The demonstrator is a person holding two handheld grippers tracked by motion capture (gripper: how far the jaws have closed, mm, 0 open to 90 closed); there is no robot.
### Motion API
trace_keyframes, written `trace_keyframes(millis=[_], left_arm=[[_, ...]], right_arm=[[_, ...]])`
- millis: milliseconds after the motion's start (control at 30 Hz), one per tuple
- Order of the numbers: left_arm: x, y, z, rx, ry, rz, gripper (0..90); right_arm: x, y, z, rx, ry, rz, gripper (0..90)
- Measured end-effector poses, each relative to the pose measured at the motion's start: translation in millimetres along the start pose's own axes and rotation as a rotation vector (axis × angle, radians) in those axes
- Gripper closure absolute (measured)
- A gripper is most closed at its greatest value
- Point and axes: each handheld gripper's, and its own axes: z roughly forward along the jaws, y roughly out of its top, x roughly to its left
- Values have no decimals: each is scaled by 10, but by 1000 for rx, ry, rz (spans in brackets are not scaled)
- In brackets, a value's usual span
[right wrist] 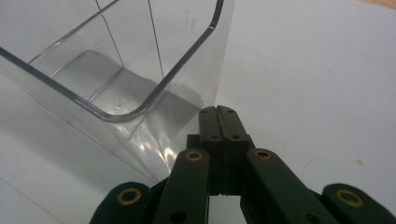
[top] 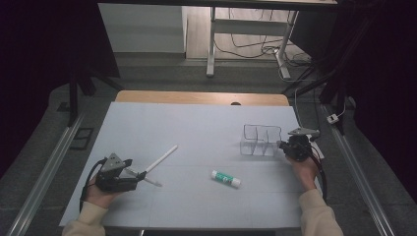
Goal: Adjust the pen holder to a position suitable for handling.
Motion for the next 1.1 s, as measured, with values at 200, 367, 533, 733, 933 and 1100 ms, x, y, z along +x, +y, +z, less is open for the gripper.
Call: trace_keyframes(millis=[200,367,533,733,933,1100], left_arm=[[-3,-2,1,3,0,3,262],[-5,-3,5,7,1,6,262],[-10,-2,8,9,1,10,262],[-25,2,15,13,0,16,263],[-20,-2,14,16,1,17,263],[-27,-1,13,17,2,21,262]], right_arm=[[4,-1,7,-1,-6,7,893],[22,3,18,-6,-3,15,893],[64,23,33,-5,5,5,893],[120,74,43,-10,11,7,893],[190,112,64,-9,26,-5,893],[255,141,87,-9,39,-19,893]])
